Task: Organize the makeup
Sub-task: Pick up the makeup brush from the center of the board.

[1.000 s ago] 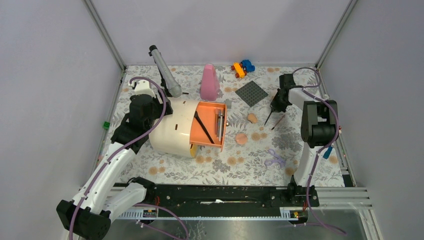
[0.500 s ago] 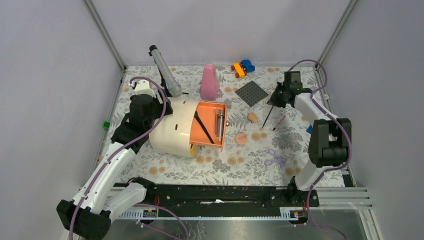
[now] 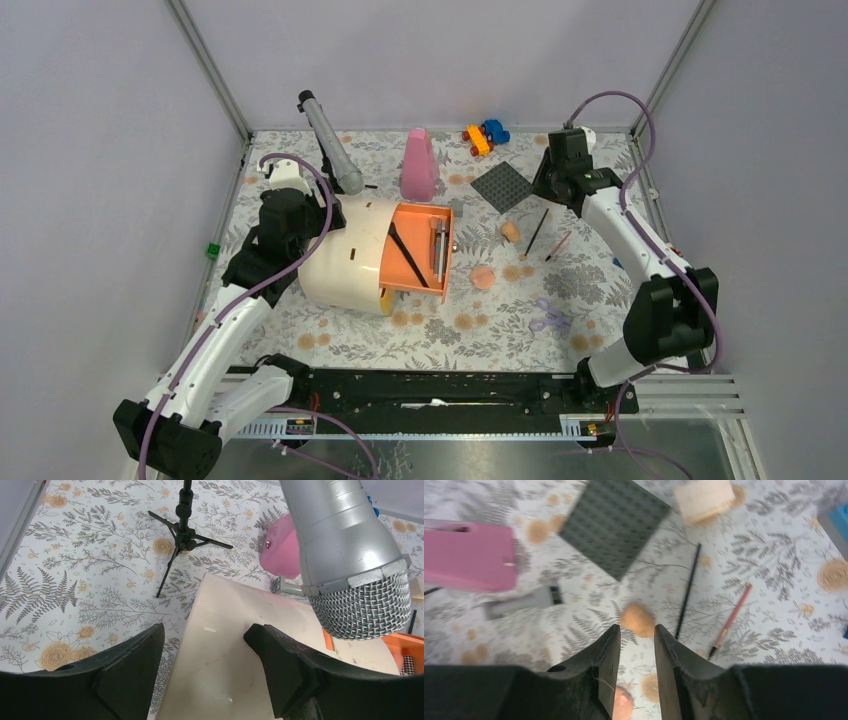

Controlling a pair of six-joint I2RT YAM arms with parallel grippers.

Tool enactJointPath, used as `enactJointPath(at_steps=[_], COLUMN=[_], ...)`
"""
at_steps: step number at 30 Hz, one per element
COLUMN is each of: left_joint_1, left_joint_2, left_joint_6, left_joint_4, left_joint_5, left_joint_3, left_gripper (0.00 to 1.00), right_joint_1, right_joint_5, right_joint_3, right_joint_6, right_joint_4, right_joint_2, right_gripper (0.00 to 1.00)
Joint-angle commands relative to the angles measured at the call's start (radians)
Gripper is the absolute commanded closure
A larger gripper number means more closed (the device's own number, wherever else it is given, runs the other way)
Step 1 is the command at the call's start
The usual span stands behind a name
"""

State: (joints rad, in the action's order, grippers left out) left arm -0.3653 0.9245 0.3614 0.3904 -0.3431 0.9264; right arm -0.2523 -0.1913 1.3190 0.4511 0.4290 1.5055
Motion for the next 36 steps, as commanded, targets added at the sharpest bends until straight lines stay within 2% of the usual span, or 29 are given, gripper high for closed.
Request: enactJointPath(at_steps=[1, 15, 20, 29, 36], left_joint_1=[0.006, 0.009, 0.009, 0.016, 0.017], left_joint_2=[-0.008, -0.012, 0.006, -0.003, -0.009], left_joint_6=[-0.022, -0.024, -0.023, -0.026, -0.026], left_joint_4=[0.026, 0.032, 0.027, 0.032, 0.032], left_joint_5=[0.023, 0.010, 0.042, 0.022, 0.018], left_joint_3=[-0.007, -0.002, -0.002, 0.000, 0.000], left_gripper=[0.24, 0.24, 0.24, 0.24, 0.24], right_joint_1=[0.031, 0.070, 0.070, 0.070, 0.071], right_joint_5=[-0.074, -0.012, -0.036, -0.044, -0.019], right_joint_3=[-0.036, 0.014, 0.051, 0.096, 0.026], right_joint_6=[0.063, 0.086, 0.077, 0.060, 0.079], right_joint_4=[0.083, 0.081, 0.085, 0.113, 0.118], right_joint_2=[0.112, 0.409, 0.486, 0.542, 0.512], right_gripper=[0.60, 0.59, 0.58, 0.61, 0.65])
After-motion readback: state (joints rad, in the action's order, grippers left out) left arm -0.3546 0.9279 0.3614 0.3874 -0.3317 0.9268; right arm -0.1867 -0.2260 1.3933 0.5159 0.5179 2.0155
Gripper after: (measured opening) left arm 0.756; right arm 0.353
